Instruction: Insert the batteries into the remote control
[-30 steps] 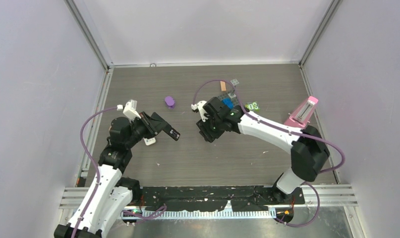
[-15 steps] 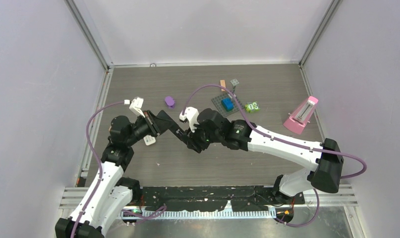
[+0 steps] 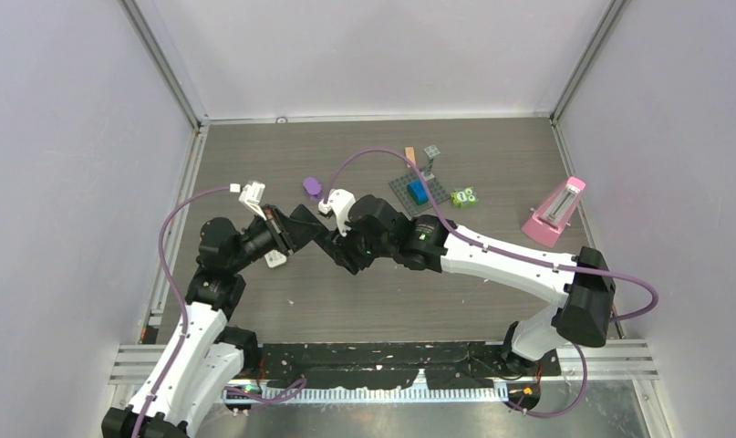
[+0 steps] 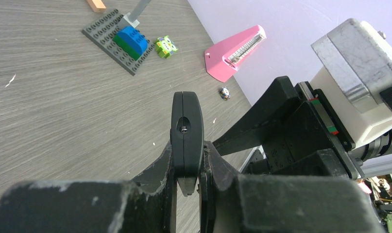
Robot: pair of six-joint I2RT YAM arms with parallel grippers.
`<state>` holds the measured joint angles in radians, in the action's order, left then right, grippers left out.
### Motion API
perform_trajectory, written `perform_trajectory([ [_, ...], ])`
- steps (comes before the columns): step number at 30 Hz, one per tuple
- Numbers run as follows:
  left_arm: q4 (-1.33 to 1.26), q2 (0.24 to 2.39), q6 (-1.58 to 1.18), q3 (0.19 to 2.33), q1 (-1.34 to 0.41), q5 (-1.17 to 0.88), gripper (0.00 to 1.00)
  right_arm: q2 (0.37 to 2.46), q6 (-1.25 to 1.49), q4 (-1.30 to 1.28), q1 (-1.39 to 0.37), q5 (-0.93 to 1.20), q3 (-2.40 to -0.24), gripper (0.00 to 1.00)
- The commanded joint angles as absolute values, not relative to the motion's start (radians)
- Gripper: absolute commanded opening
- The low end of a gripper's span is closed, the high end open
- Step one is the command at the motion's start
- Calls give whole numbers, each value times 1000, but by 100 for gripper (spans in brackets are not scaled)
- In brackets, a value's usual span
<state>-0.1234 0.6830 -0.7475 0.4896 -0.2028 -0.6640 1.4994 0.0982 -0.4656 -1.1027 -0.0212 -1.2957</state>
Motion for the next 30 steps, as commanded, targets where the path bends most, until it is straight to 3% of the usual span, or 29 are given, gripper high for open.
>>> perform_trajectory([
  [1,-169,681,-723,507,-206,-716,0,1512,102,-456,-1111,-51,-1360,39],
  [30,-88,658,-683,548,-206,-663,0,1553,64,-524,-1120,-43,-1392,39],
])
